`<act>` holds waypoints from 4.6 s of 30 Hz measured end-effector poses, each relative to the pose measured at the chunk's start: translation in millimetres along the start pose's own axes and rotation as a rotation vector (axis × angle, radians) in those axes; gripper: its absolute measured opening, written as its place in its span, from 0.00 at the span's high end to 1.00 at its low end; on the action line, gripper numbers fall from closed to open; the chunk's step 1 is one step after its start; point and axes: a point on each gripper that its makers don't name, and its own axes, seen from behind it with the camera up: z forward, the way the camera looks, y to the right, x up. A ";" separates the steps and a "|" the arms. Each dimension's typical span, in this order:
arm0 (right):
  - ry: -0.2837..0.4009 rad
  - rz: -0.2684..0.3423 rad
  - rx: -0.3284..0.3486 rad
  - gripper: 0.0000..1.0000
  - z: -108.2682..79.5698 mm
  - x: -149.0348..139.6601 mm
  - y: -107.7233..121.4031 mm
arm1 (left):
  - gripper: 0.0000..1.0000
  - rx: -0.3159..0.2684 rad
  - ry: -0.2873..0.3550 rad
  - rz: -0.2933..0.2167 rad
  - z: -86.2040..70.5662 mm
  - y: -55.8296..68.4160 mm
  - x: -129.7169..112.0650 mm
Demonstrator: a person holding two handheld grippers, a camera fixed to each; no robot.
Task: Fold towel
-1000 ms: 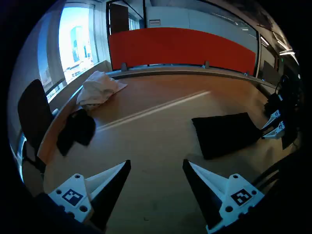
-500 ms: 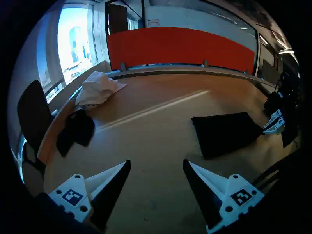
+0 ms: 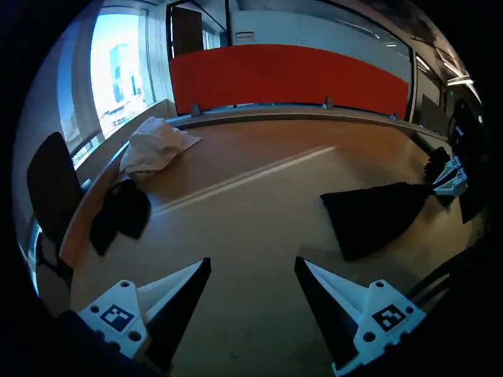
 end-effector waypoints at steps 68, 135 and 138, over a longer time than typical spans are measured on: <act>0.101 -0.136 0.133 0.95 13.7 97.1 -78.5 | 0.01 -0.003 0.028 0.005 -6.5 -2.3 7.6; -0.059 0.008 0.139 0.17 43.3 -0.3 -93.1 | 0.01 -0.010 0.016 0.015 -7.5 4.2 1.3; -0.070 0.010 0.137 0.17 45.0 -7.5 -93.9 | 0.01 -0.010 0.015 0.016 -7.9 4.3 0.5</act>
